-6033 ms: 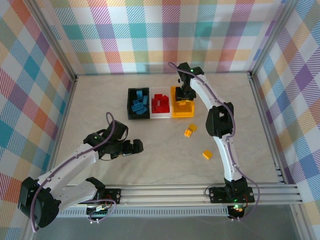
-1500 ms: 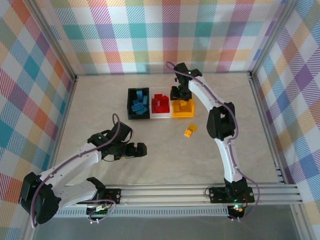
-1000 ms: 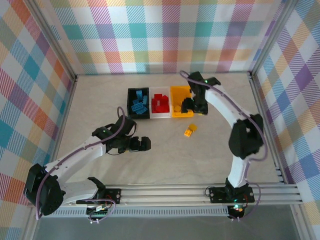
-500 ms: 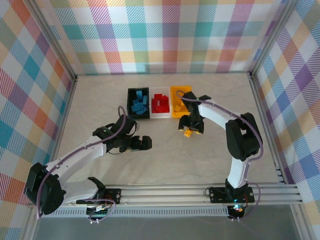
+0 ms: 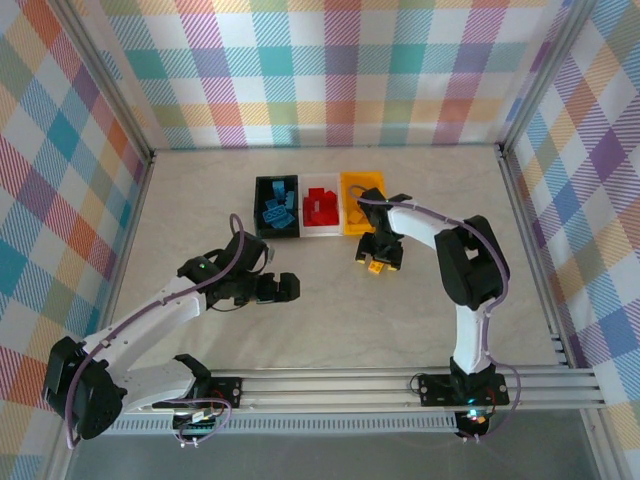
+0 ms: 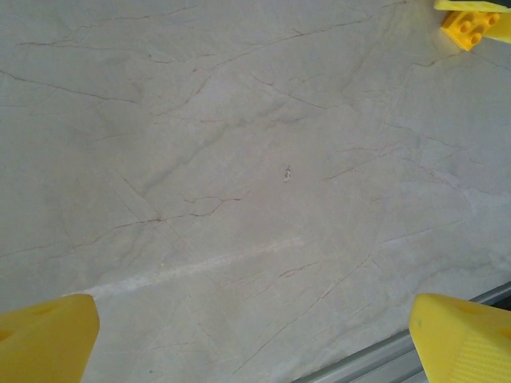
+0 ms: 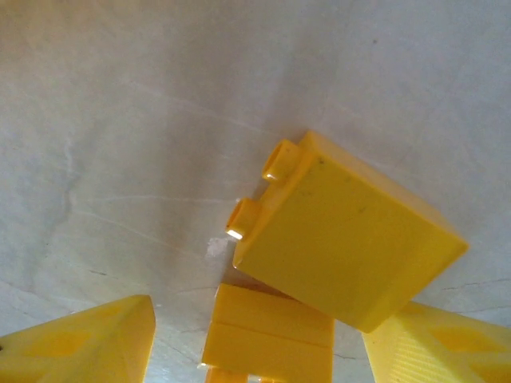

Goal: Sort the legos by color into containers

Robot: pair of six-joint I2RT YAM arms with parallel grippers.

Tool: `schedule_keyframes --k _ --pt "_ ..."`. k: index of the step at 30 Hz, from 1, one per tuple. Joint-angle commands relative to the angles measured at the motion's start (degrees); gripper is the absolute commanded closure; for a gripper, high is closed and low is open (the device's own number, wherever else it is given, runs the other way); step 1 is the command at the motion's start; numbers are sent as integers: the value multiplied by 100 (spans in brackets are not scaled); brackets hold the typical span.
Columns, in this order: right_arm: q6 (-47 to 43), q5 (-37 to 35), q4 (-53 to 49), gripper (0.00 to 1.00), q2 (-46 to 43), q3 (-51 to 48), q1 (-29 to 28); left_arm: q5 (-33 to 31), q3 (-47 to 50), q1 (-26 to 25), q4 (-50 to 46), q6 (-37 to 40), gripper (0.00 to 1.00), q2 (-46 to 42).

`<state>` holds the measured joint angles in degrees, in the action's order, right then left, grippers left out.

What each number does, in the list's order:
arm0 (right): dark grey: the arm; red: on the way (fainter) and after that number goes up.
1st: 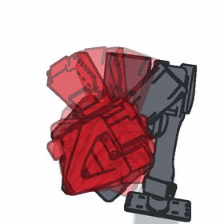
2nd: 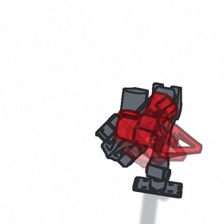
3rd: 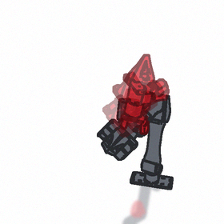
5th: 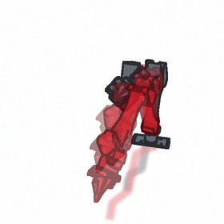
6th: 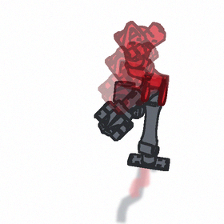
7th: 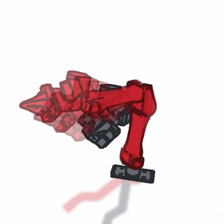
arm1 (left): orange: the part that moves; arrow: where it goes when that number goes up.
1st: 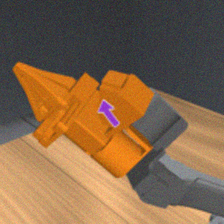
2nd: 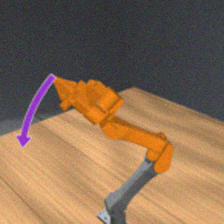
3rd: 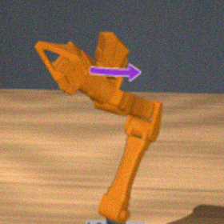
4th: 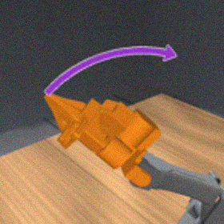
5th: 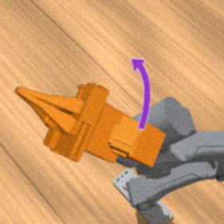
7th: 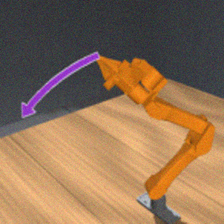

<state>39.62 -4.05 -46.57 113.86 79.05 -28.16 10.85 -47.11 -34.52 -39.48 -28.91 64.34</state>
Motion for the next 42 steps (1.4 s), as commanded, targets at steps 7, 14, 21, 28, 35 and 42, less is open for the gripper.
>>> schedule_keyframes --k 7,14,21,28,35,42 --pt "209 -202 6 43 303 226 -32 56 143 196 -200 135 0 -83" --pt "153 -263 -54 58 167 126 -49 87 317 253 -180 70 0 -281" --pt "160 -248 -161 63 -393 -210 -80 90 378 271 -115 53 0 -336" --pt "-8 -318 -601 62 -1315 -171 -129 84 378 276 -4 15 0 -348" --pt "-465 -362 -846 62 -873 1157 118 123 235 288 -22 -40 0 -302" --pt "-770 -98 -1015 61 751 3259 395 31 46 297 -418 -41 0 -365"
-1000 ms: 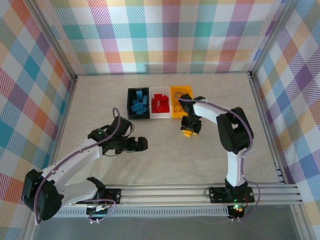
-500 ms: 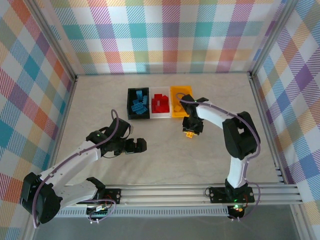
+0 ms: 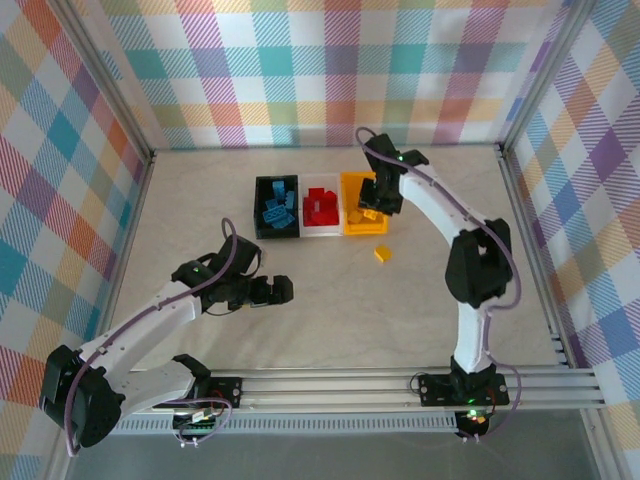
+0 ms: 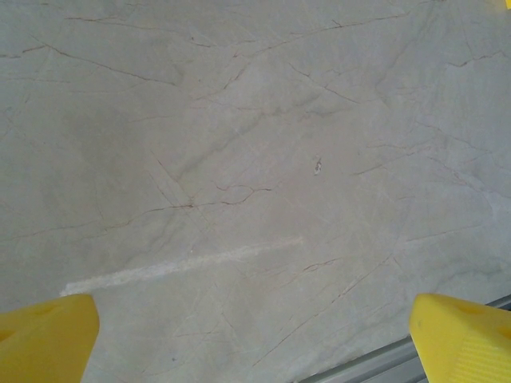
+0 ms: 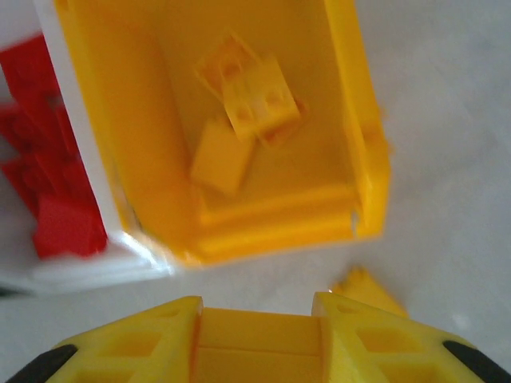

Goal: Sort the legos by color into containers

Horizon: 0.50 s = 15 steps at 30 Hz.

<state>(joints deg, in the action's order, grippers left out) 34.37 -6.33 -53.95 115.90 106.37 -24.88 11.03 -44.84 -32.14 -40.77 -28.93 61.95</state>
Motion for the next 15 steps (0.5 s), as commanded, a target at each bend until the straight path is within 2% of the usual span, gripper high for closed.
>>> schedule_keyframes --k 1,10,11,13,15 --pt "-262 175 -316 61 794 829 94 -9 -168 59 -343 -71 0 -159" --pt "-421 480 -739 58 2445 3127 238 -138 -24 67 -605 -354 0 -448" --pt "-438 508 -792 56 2561 3321 246 -160 -29 68 -628 -363 0 -473" --pt "-470 590 -853 44 2721 3662 242 -210 -24 68 -660 -380 0 -541" --pt "-500 611 -851 37 2703 3764 246 -232 -4 68 -660 -377 0 -581"
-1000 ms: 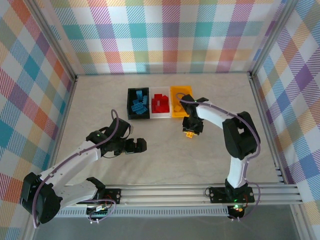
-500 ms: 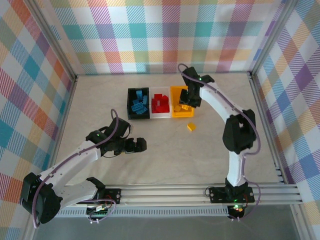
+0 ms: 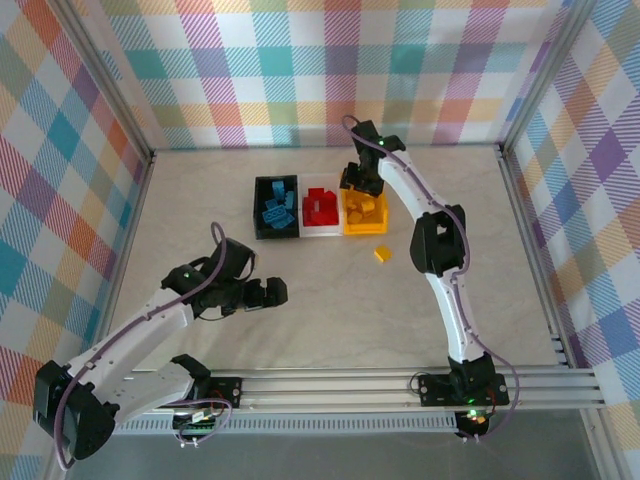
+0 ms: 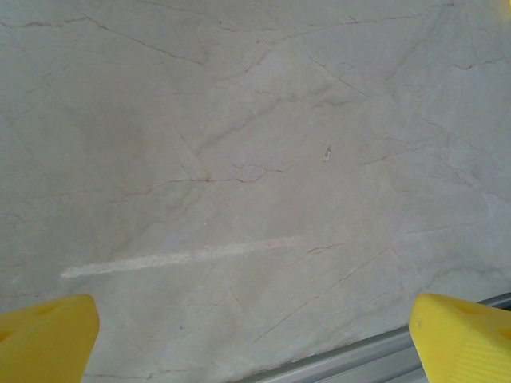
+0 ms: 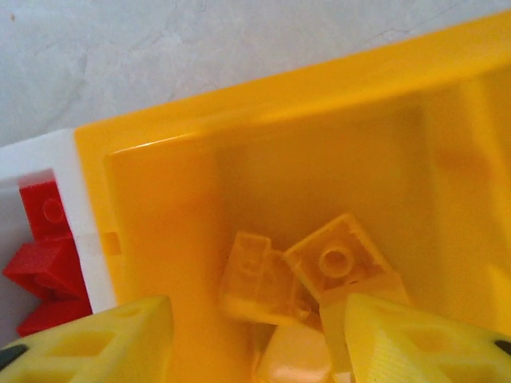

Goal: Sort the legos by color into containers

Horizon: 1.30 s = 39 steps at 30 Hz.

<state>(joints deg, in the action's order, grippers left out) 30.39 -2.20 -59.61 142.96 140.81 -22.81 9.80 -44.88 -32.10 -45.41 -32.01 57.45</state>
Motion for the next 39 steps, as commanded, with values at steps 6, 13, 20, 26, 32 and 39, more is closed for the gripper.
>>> schedule_keyframes --k 6,13,20,26,32,39 --pt "-413 18 -494 32 -730 -73 40 10 18 123 70 19 0 -42" --pt "-652 -158 -269 21 -2669 -2934 51 247 -129 217 456 229 0 279" --pt "-517 29 243 18 -3777 -5324 53 447 -92 292 654 382 0 377" --pt "-569 -27 591 18 -3712 -5858 48 628 75 308 695 414 0 472" --pt "-978 133 1043 19 -3235 -5879 46 590 37 308 500 481 0 467" --pt "-1622 -28 1125 20 -2780 -5528 70 460 46 314 364 426 0 352"
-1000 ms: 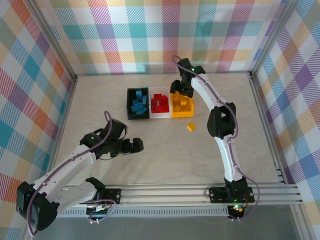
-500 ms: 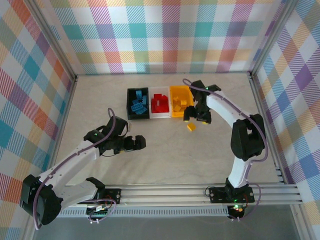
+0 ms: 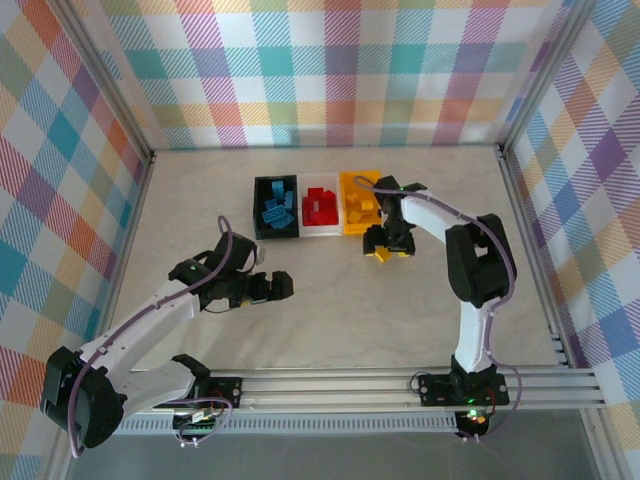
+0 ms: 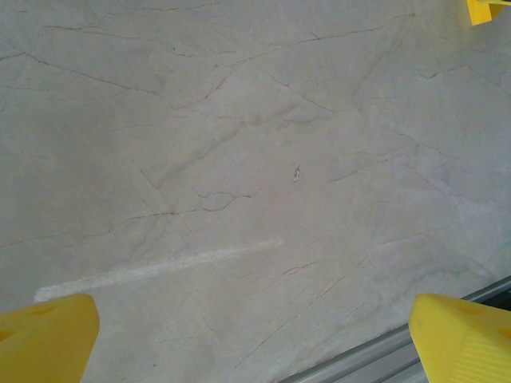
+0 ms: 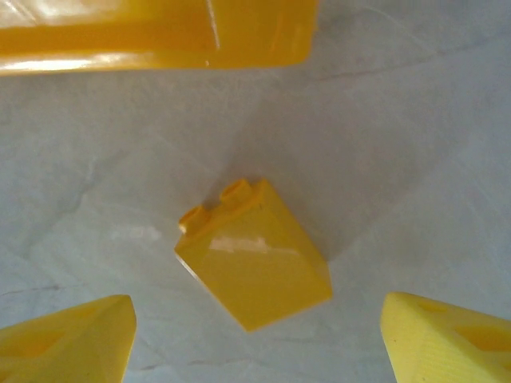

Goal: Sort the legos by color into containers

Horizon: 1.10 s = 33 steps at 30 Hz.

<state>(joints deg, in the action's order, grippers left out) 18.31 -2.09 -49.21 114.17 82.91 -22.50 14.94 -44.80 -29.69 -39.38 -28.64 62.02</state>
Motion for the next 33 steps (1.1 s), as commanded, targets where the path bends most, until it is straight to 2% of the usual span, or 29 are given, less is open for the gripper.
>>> schedule_keyframes --k 1,14,19,24,33 --pt "-482 -37 117 20 137 301 48 -61 50 69 -238 74 0 -111" --pt "-732 76 213 25 606 552 40 -53 2 78 -290 104 0 67" --pt "-707 86 297 32 508 349 35 -20 -9 85 -257 122 0 167" --pt "-649 -9 382 40 291 16 29 11 19 78 -198 121 0 206" --pt "-675 -572 244 43 73 -283 -183 39 214 79 -90 -66 0 22"
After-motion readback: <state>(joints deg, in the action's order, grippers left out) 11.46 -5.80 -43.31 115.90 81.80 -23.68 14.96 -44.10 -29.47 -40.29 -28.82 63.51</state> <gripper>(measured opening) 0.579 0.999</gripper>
